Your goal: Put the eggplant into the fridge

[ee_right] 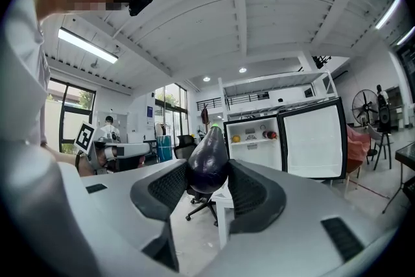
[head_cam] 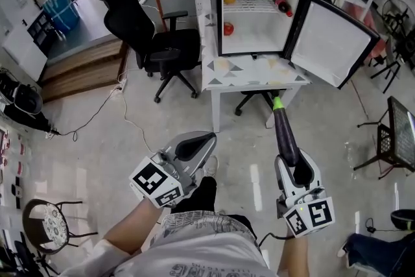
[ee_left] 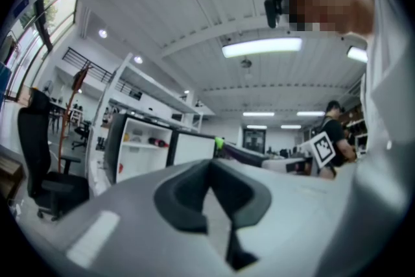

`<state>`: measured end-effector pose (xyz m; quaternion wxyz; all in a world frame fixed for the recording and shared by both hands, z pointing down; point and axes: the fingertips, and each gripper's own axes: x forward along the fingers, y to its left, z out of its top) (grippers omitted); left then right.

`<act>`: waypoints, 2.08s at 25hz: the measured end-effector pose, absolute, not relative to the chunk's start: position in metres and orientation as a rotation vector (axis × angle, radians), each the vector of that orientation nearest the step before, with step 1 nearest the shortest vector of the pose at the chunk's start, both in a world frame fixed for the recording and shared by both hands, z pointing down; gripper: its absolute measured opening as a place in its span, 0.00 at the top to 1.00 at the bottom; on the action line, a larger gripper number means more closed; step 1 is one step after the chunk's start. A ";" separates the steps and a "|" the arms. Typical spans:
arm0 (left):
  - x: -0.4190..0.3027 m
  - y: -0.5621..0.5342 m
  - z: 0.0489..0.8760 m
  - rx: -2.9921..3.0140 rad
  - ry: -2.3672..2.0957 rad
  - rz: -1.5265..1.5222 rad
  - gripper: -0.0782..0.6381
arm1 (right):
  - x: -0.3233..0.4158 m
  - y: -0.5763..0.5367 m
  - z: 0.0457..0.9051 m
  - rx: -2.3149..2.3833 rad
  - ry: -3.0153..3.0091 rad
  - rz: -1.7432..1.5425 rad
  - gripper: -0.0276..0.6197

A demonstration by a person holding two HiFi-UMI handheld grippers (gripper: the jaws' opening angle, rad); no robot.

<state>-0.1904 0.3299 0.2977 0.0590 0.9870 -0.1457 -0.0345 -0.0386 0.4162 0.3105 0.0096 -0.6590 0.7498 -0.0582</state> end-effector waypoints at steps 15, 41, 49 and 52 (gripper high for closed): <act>-0.137 0.199 0.322 2.948 -0.395 -0.062 0.88 | 0.010 0.285 0.336 -2.089 2.324 -0.270 0.66; -0.086 -0.038 0.312 2.960 -0.270 -0.039 0.88 | 0.057 0.053 0.318 -2.201 2.282 -0.289 0.66; -0.078 -0.066 0.311 2.972 -0.259 -0.042 0.88 | 0.074 0.018 0.318 -2.235 2.253 -0.272 0.66; -0.072 -0.073 0.311 2.976 -0.261 -0.030 0.88 | 0.084 0.006 0.318 -2.237 2.249 -0.264 0.66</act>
